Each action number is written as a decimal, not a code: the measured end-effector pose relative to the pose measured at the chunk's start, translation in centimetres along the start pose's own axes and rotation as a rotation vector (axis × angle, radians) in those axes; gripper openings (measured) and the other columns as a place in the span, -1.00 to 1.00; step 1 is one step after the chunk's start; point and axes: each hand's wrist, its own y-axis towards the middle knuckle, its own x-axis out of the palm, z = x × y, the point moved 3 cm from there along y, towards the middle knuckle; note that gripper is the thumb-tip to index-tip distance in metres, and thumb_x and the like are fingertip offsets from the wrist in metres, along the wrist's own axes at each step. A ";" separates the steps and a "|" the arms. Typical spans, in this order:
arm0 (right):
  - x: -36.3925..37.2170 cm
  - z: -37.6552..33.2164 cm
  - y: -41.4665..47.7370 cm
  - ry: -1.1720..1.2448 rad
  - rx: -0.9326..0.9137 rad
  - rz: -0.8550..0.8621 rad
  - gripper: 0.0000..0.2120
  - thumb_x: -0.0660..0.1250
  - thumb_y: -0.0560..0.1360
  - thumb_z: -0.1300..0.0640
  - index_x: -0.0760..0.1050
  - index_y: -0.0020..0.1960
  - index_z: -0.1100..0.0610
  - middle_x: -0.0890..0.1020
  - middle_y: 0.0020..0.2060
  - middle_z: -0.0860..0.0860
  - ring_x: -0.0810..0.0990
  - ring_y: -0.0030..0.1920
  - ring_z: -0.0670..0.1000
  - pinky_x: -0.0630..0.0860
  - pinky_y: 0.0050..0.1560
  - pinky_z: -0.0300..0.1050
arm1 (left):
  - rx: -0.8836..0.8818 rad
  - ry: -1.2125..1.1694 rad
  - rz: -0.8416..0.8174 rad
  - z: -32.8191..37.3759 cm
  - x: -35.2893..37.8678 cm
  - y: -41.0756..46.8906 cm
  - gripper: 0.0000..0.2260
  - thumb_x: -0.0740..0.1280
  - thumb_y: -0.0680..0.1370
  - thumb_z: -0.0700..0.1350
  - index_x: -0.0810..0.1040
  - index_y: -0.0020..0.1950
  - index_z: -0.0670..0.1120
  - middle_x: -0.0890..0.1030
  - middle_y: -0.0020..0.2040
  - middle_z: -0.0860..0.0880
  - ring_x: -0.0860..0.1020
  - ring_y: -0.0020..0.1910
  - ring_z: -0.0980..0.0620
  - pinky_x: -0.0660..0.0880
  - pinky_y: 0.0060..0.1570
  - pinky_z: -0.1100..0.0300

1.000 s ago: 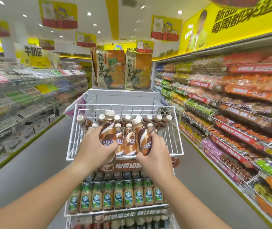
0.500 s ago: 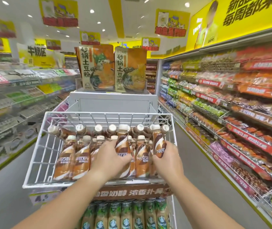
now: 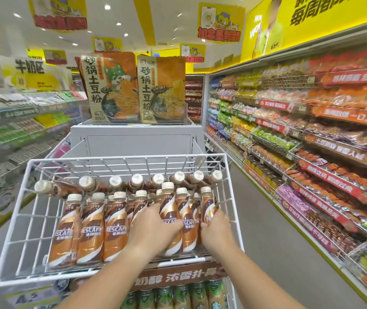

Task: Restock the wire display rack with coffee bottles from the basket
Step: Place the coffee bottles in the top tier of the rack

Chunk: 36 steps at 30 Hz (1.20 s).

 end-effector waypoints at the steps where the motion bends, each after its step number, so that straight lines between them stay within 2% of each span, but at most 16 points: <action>1: 0.2 0.0 0.2 -0.018 0.010 -0.007 -0.54 0.30 0.59 0.18 0.26 0.44 0.20 0.36 0.35 0.15 0.48 0.29 0.21 0.47 0.25 0.19 | -0.005 -0.012 -0.014 -0.1 0.1 0.1 -0.73 0.38 0.29 0.18 0.31 -0.18 0.22 0.64 -0.45 -0.02 0.64 -0.43 0.06 0.66 -0.21 -0.05; 2: 0.3 0.0 0.4 -0.034 0.018 -0.013 -0.52 0.29 0.59 0.18 0.24 0.45 0.20 0.35 0.36 0.16 0.48 0.29 0.22 0.47 0.24 0.17 | 0.000 -0.016 -0.025 -0.2 0.3 0.2 -0.69 0.39 0.29 0.18 0.23 -0.24 0.23 0.64 -0.44 -0.04 0.65 -0.43 0.04 0.67 -0.20 -0.07; 4: 0.5 0.0 0.8 -0.051 0.024 -0.017 -0.54 0.30 0.58 0.19 0.26 0.43 0.20 0.37 0.35 0.16 0.50 0.28 0.22 0.49 0.23 0.14 | 0.018 0.011 -0.027 -0.3 0.5 0.3 -0.66 0.39 0.30 0.18 0.19 -0.26 0.24 0.65 -0.44 -0.05 0.65 -0.43 0.02 0.66 -0.21 -0.06; 10: 0.7 -0.1 1.1 -0.114 0.033 0.008 -0.56 0.33 0.55 0.17 0.31 0.38 0.15 0.44 0.31 0.13 0.55 0.24 0.19 0.53 0.17 0.12 | 0.044 -0.035 -0.008 -0.3 0.3 0.3 -0.76 0.41 0.32 0.16 0.34 -0.24 0.21 0.66 -0.40 0.06 0.63 -0.42 0.10 0.65 -0.24 0.00; 13: 0.7 -0.1 1.0 -0.122 0.033 -0.008 -0.48 0.29 0.54 0.13 0.25 0.45 0.17 0.41 0.37 0.14 0.51 0.29 0.19 0.50 0.20 0.10 | 0.058 -0.040 -0.006 -0.5 0.3 0.4 -0.71 0.42 0.33 0.15 0.28 -0.27 0.24 0.65 -0.41 0.05 0.63 -0.44 0.06 0.66 -0.23 -0.04; 18: 0.9 -0.1 0.4 -0.179 -0.014 0.004 -0.33 0.24 0.56 0.23 0.01 0.58 0.28 0.28 0.46 0.21 0.46 0.35 0.18 0.44 0.27 -0.01 | 0.093 -0.048 -0.034 -0.5 0.7 0.6 -0.82 0.39 0.31 0.16 0.44 -0.22 0.17 0.62 -0.45 0.01 0.61 -0.46 0.02 0.64 -0.24 -0.06; 20: 0.7 -0.1 0.1 -0.191 -0.039 0.010 -0.38 0.27 0.55 0.26 0.09 0.53 0.29 0.34 0.41 0.22 0.50 0.30 0.18 0.46 0.22 -0.02 | 0.095 -0.048 -0.038 -0.4 0.9 0.8 -0.80 0.39 0.31 0.16 0.53 -0.17 0.11 0.62 -0.44 0.01 0.60 -0.47 0.05 0.64 -0.25 -0.04; 21: 0.5 -0.2 0.0 -0.198 -0.051 0.009 -0.44 0.27 0.54 0.26 0.17 0.49 0.28 0.38 0.36 0.21 0.53 0.26 0.18 0.49 0.19 -0.01 | 0.099 -0.049 -0.042 -0.3 1.0 0.8 -0.81 0.41 0.32 0.14 0.55 -0.17 0.09 0.62 -0.43 0.02 0.60 -0.47 0.10 0.64 -0.28 0.01; 23: -0.3 -0.4 -0.2 -0.226 -0.076 -0.005 -0.57 0.28 0.53 0.26 0.31 0.37 0.25 0.46 0.26 0.19 0.58 0.18 0.19 0.54 0.11 0.01 | 0.123 -0.061 -0.041 0.0 1.4 1.0 -0.83 0.46 0.35 0.08 0.48 -0.24 0.14 0.60 -0.44 0.20 0.57 -0.45 0.27 0.55 -0.44 0.33; 25: -1.2 -0.7 -0.5 -0.241 -0.110 -0.021 -0.70 0.28 0.52 0.28 0.42 0.25 0.22 0.53 0.17 0.17 0.61 0.10 0.19 0.58 0.03 0.03 | 0.138 -0.066 -0.031 0.5 1.5 0.9 -0.70 0.48 0.36 0.05 0.34 -0.30 0.21 0.55 -0.48 0.31 0.54 -0.41 0.39 0.46 -0.50 0.43; 28: -2.7 -1.1 -1.6 -0.249 -0.178 -0.037 -0.78 0.25 0.49 0.32 0.45 0.13 0.18 0.52 0.07 0.11 0.57 0.01 0.16 0.49 -0.13 -0.05 | 0.131 -0.061 -0.059 1.0 1.8 1.2 -0.75 0.46 0.35 0.04 0.37 -0.28 0.19 0.61 -0.47 0.05 0.56 -0.50 0.21 0.51 -0.44 0.27; 30: -3.7 -1.2 -2.7 -0.247 -0.219 -0.027 -0.79 0.23 0.48 0.33 0.44 0.10 0.15 0.52 0.00 0.07 0.51 -0.08 0.12 0.44 -0.17 -0.08 | 0.142 -0.064 -0.044 1.4 1.8 1.6 -0.72 0.48 0.37 0.04 0.36 -0.29 0.20 0.54 -0.49 0.08 0.53 -0.49 0.29 0.46 -0.43 0.35; 32: -4.7 -0.9 -3.8 -0.237 -0.277 -0.019 -0.79 0.21 0.50 0.30 0.44 0.11 0.15 0.51 0.00 0.07 0.49 -0.08 0.10 0.49 -0.12 -0.05 | 0.151 -0.067 -0.043 1.8 1.8 2.0 -0.73 0.48 0.38 0.04 0.37 -0.29 0.19 0.57 -0.43 0.10 0.54 -0.47 0.24 0.51 -0.38 0.28; 34: -5.5 -0.6 -5.1 -0.270 -0.352 -0.014 -0.82 0.19 0.54 0.22 0.41 0.13 0.12 0.49 0.02 0.06 0.50 0.00 0.11 0.52 -0.02 0.00 | 0.148 -0.076 -0.050 2.5 1.8 2.2 -0.80 0.48 0.37 0.06 0.45 -0.22 0.15 0.63 -0.40 0.04 0.58 -0.44 0.16 0.57 -0.34 0.15; 35: -5.9 -0.5 -5.6 -0.326 -0.399 -0.002 -0.83 0.19 0.55 0.15 0.39 0.14 0.10 0.48 0.04 0.04 0.50 0.06 0.10 0.51 0.01 0.01 | 0.145 -0.075 -0.056 2.7 1.8 2.3 -0.82 0.46 0.36 0.08 0.53 -0.13 0.08 0.66 -0.38 0.03 0.60 -0.41 0.16 0.58 -0.35 0.13; 36: -6.3 -0.4 -6.1 -0.407 -0.452 0.025 -0.80 0.19 0.56 0.08 0.38 0.17 0.07 0.46 0.08 0.01 0.48 0.12 0.08 0.51 0.05 -0.01 | 0.144 -0.077 -0.061 3.1 1.9 2.4 -0.70 0.45 0.35 0.11 0.59 -0.01 -0.01 0.67 -0.35 0.04 0.61 -0.38 0.16 0.56 -0.35 0.14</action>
